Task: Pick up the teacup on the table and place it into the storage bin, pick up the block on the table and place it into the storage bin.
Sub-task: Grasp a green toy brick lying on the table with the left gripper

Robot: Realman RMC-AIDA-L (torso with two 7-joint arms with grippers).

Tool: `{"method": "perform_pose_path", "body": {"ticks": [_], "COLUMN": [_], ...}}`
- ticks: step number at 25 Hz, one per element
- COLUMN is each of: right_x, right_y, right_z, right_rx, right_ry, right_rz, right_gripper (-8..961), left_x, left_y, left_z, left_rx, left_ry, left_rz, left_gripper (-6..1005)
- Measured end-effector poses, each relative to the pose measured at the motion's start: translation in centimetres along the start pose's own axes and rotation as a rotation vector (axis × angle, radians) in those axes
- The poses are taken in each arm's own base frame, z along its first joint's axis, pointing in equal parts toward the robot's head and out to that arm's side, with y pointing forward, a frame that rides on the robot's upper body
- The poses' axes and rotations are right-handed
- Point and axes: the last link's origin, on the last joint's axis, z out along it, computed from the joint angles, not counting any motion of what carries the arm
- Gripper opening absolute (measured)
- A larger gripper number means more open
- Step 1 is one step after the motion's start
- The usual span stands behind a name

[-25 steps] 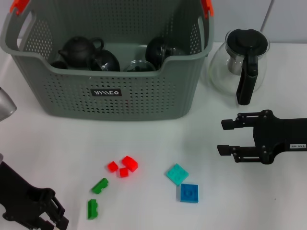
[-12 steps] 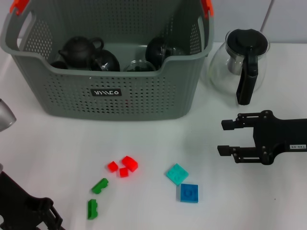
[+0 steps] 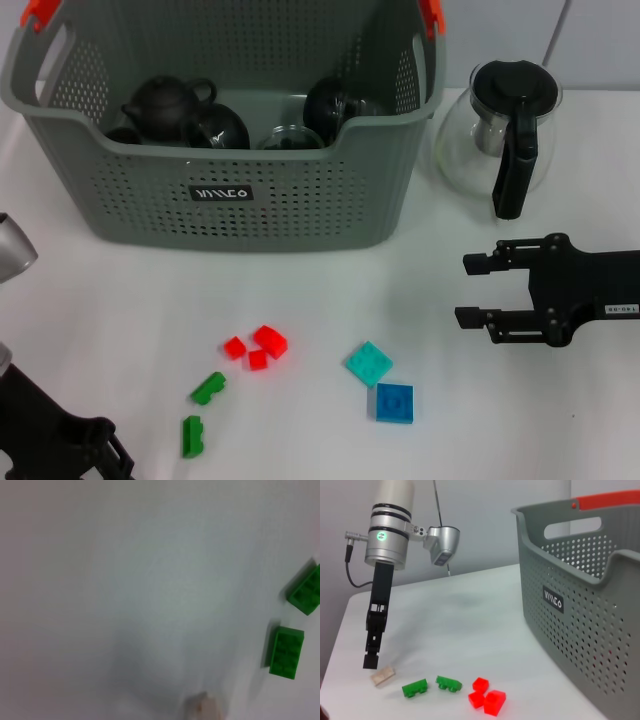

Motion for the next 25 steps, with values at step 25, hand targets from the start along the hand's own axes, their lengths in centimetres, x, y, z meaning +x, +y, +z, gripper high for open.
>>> {"method": "perform_pose_path", "body": {"ticks": [25], "right_x": [0.11], "right_y": [0.01], "right_z": [0.22], "right_rx": [0.004], "right_ry": [0.003], "right_rz": [0.004], "right_gripper": [684], "left_x": [0.56], "left_y": [0.63], "left_z": [0.45], "left_rx": [-0.005], "left_ry": [0.017], "left_rz": [0.035], "left_gripper": [349]}}
